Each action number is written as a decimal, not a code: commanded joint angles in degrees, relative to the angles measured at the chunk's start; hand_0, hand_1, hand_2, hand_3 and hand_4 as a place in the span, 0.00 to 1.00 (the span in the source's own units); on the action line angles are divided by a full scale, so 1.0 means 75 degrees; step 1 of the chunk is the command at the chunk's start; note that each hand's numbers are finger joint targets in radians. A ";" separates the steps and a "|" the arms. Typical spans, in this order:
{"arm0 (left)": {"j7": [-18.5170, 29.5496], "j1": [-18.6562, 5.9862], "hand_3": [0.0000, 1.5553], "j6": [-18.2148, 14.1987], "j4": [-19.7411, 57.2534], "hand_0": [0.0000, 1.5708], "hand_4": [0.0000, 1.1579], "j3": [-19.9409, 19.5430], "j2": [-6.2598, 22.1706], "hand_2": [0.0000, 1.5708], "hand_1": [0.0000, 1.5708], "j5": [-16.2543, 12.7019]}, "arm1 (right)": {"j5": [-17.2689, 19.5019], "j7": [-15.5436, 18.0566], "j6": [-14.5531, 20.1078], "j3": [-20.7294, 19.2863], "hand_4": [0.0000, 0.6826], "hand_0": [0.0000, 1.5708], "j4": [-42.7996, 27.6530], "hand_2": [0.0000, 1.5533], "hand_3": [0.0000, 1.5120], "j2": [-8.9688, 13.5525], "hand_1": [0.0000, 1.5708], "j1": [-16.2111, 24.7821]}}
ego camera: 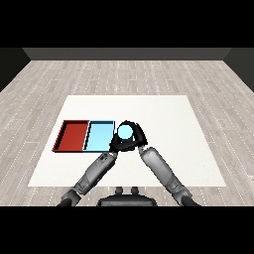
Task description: Pick the blue can and put it in the blue box
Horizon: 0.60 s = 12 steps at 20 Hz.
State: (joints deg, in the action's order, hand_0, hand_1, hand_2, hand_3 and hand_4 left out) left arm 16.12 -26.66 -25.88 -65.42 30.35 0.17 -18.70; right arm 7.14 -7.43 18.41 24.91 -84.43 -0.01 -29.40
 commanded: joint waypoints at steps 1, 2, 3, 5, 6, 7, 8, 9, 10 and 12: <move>0.0409 0.0245 0.96 -0.0062 0.0128 1.00 0.99 -0.0165 -0.0022 1.00 1.00 -0.0083 | -0.0148 -0.0050 -0.0095 -0.0083 0.82 0.95 -0.0231 0.93 0.91 0.0002 0.95 0.0124; 0.0177 0.0042 0.95 -0.0276 0.0061 1.00 0.99 -0.0092 -0.0023 1.00 1.00 -0.0147 | -0.0042 -0.0258 -0.0075 0.0129 0.81 0.95 -0.0972 0.93 0.91 0.0002 0.95 0.0645; 0.0419 0.0184 0.95 -0.0204 0.0224 1.00 0.98 -0.0420 -0.0023 1.00 1.00 0.0044 | -0.0216 -0.0368 0.0041 0.0162 0.70 0.94 -0.0564 0.91 0.89 0.0002 0.94 0.0245; 0.0316 0.0205 0.95 -0.0484 -0.0179 1.00 0.98 -0.0140 -0.0023 1.00 1.00 0.0199 | -0.0649 0.0085 0.0149 0.0033 0.30 0.88 -0.0446 0.85 0.78 0.0002 0.88 0.0274; 0.0523 0.0087 0.95 -0.0151 0.0293 1.00 0.98 -0.0445 -0.0023 1.00 1.00 0.0050 | -0.0994 0.0357 0.0663 0.0606 0.00 0.71 0.0322 0.70 0.57 0.0002 0.71 -0.0267; 0.0298 0.0113 0.96 -0.0398 -0.0054 1.00 0.97 -0.0206 -0.0023 1.00 1.00 0.0086 | -0.0151 -0.0213 -0.0297 -0.0024 0.00 0.55 -0.0464 0.56 0.39 0.0172 0.55 0.0326; 0.0292 0.0118 0.96 -0.0400 -0.0063 1.00 0.97 -0.0207 -0.0023 1.00 1.00 0.0093 | -0.0272 -0.0056 -0.0299 -0.0143 0.00 0.00 -0.0320 0.00 0.00 0.0003 0.00 0.0305; 0.0289 0.0122 0.96 -0.0398 -0.0067 1.00 0.97 -0.0209 -0.0023 1.00 1.00 0.0098 | -0.0270 -0.0057 -0.0310 -0.0151 0.00 0.00 -0.0325 0.00 0.00 0.0003 0.00 0.0309; 0.0286 0.0125 0.96 -0.0396 -0.0071 1.00 0.97 -0.0212 -0.0023 1.00 1.00 0.0103 | -0.0268 -0.0057 -0.0318 -0.0157 0.00 0.00 -0.0329 0.00 0.00 0.0003 0.00 0.0312; -0.0074 0.0338 0.96 -0.0631 -0.0596 1.00 0.97 0.0135 -0.0023 1.00 1.00 0.0143 | -0.0267 -0.0056 -0.0326 -0.0163 0.00 0.00 -0.0333 0.00 0.00 0.0002 0.00 0.0316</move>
State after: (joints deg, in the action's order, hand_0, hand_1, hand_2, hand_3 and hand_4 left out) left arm 17.94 -25.38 -28.77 -66.56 29.60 0.01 -17.88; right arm 4.87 -7.86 16.93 24.33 -86.72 0.09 -27.41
